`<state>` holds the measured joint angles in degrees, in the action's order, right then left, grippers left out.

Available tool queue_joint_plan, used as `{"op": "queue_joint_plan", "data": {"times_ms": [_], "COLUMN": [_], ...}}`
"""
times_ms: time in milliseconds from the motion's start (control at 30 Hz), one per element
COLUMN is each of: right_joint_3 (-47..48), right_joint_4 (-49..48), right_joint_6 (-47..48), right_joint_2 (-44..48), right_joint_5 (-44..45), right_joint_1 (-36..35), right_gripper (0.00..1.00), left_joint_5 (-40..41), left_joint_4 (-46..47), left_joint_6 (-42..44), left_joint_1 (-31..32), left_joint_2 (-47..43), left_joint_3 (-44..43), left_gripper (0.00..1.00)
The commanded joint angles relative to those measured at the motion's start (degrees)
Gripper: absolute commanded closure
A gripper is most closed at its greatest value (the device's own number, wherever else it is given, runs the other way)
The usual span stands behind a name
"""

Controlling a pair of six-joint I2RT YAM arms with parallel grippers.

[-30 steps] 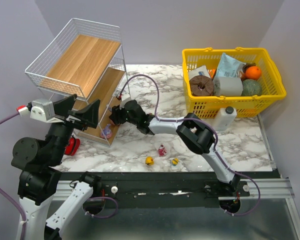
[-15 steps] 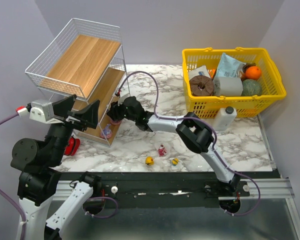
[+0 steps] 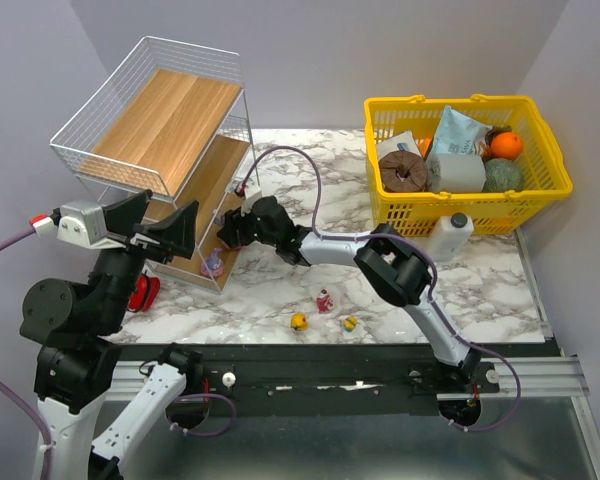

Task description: Place and organize the plastic toys onto the shelf

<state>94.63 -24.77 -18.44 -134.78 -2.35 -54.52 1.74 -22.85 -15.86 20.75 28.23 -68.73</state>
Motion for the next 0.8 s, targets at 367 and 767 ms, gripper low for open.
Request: {"op": "queue_joint_plan", "data": {"times_ms": [367, 767], "right_joint_3": [-5.1, -15.6], "right_joint_4": [-1.9, 16.6], "right_joint_6": [-2.4, -11.1], "right_joint_2": [9.9, 29.7], "right_joint_5": [5.2, 13.8], "right_joint_1": [0.3, 0.2], "right_gripper": [0.3, 0.3], "left_joint_5": [1.9, 2.4], "left_joint_4": [-2.0, -2.7], "left_joint_6": [0.1, -0.1], "left_joint_1": [0.1, 0.1], "left_joint_2": [-1.8, -3.4], "left_joint_3": [-0.2, 0.8], "left_gripper": [0.01, 0.01]}}
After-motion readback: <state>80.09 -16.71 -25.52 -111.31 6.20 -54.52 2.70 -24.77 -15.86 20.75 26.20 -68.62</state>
